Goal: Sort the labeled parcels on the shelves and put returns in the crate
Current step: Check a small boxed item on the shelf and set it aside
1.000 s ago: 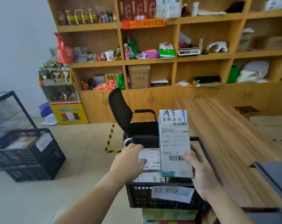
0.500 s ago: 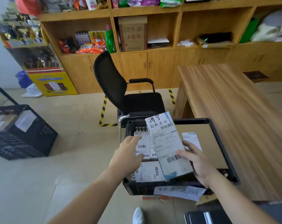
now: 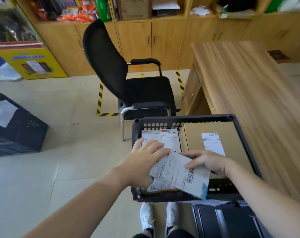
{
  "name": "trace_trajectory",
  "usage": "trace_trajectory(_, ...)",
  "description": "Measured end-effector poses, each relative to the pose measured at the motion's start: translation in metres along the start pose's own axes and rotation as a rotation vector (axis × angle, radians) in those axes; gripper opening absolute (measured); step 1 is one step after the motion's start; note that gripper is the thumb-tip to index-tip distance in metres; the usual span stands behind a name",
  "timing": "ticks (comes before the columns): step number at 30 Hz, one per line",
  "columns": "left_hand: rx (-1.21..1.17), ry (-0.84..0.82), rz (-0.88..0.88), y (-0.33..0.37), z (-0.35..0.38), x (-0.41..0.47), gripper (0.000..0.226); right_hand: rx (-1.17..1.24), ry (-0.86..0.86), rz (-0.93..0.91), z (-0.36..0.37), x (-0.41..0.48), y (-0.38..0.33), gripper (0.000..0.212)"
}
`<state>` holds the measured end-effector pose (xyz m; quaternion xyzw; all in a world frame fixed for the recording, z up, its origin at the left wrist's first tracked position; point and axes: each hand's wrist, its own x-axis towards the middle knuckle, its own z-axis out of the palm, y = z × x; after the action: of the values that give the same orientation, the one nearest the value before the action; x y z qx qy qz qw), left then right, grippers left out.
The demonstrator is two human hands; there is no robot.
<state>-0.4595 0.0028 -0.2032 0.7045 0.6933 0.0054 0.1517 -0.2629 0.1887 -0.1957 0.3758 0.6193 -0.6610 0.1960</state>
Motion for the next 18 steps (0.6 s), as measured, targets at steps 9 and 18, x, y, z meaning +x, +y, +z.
trace_trajectory(9,-0.231,-0.007,-0.278,-0.006,0.039,-0.005,0.084,-0.880,0.088,-0.204,0.019,0.005,-0.014,0.095)
trace_trajectory(18,-0.174,-0.120,-0.274,-0.002,0.072,0.006,0.080,-1.064,0.120,-0.155,0.028,0.028,0.031,0.087)
